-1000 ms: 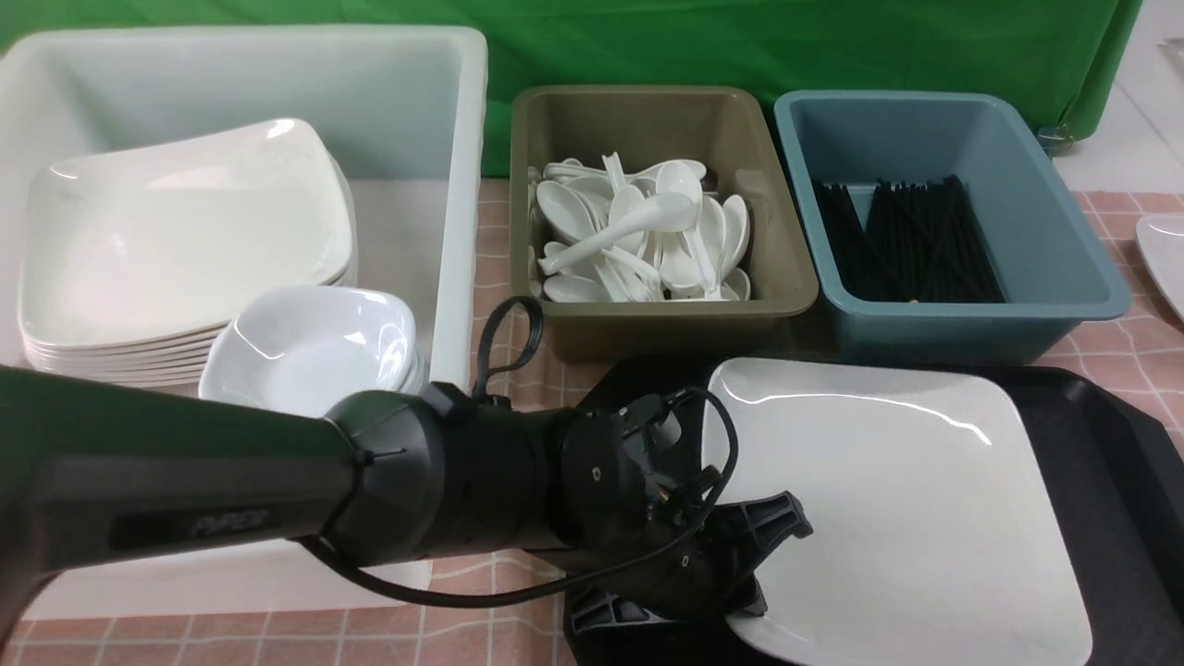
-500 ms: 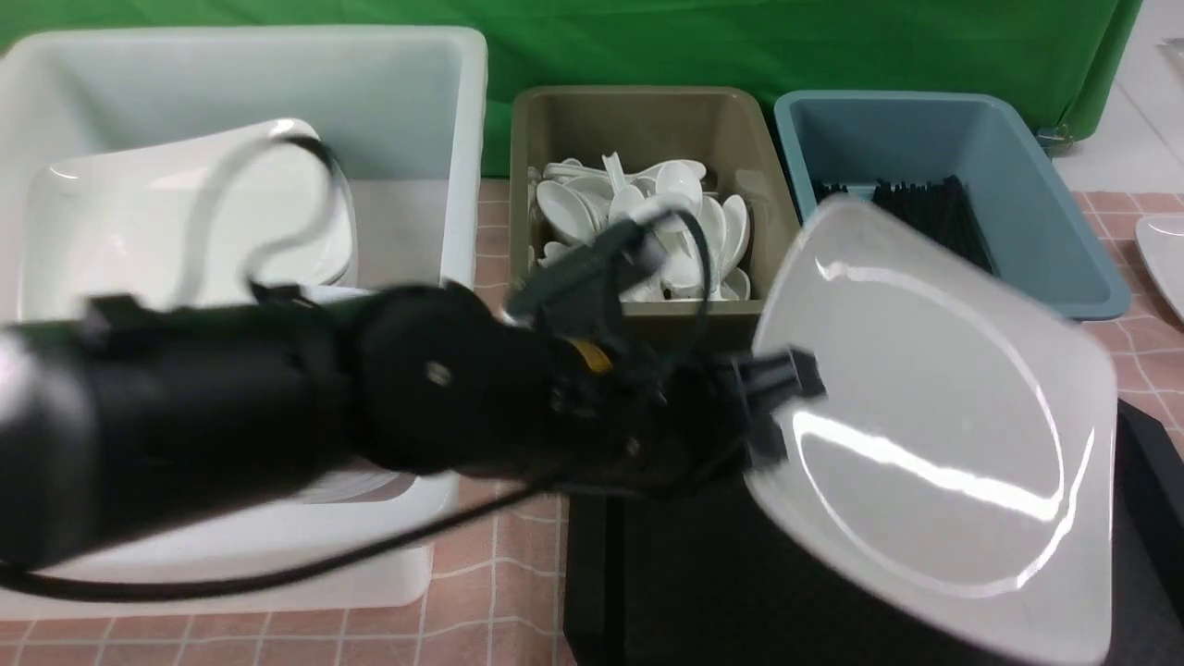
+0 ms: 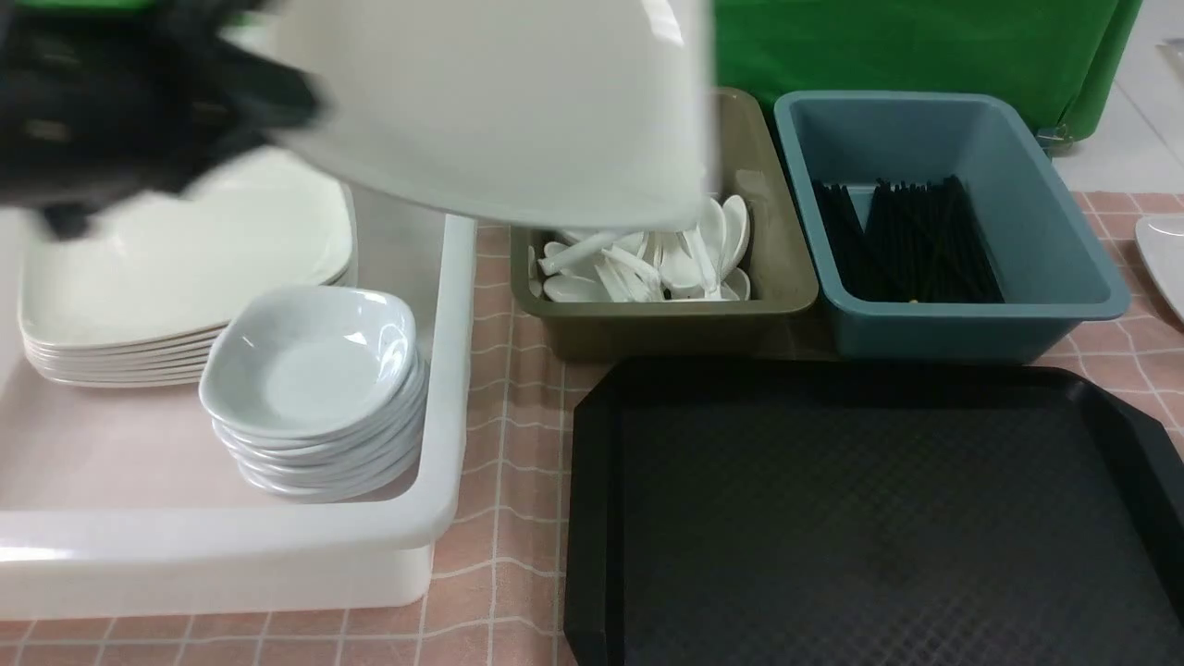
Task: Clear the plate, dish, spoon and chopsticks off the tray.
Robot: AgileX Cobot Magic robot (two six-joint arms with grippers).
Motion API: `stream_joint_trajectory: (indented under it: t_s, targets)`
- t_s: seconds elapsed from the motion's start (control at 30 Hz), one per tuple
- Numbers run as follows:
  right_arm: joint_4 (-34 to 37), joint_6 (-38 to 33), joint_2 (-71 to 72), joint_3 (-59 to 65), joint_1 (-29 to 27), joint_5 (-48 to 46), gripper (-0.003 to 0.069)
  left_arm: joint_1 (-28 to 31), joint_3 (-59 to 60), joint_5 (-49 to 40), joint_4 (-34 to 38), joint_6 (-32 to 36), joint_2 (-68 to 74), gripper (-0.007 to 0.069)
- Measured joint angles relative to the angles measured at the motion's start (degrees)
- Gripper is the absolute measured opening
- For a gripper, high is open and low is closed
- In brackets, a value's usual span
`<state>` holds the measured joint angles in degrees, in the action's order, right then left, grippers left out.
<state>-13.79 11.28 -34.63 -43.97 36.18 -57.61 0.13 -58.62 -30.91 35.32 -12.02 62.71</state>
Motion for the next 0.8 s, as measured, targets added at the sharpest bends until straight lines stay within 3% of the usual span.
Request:
stream_joint_trajectory:
  t_s: [0.03,0.07,0.17,0.27,0.33,0.5,0.8]
  targets:
    - [0.0,0.0,0.0,0.0,0.0,0.1,0.0052,0.0,-0.1,0.0,0.0,0.0,-0.1,0.0022]
    - [0.0,0.0,0.0,0.0,0.0,1.4,0.0053,7.6,0.0,-4.4,0.1,2.7,-0.3,0.0022]
    - [0.0,0.0,0.0,0.0,0.0,3.2,0.0057,19.6,0.0,-11.5,1.8,8.7,1.4,0.0022]
    - [0.0,0.2,0.0,0.0,0.0,3.9,0.006,28.2,0.0,-14.5,7.2,14.8,4.0,0.0024]
    - [0.1,0.3,0.0,0.0,0.0,4.0,0.0061,34.6,0.0,-15.5,14.5,20.7,7.1,0.0025]
    - [0.1,0.3,0.0,0.0,0.0,5.0,0.0063,38.6,0.0,-13.9,26.4,26.2,13.5,0.0025]
    - [0.1,0.3,0.0,0.0,0.0,5.5,0.0071,38.6,0.0,-10.8,32.8,36.9,26.4,0.0025]
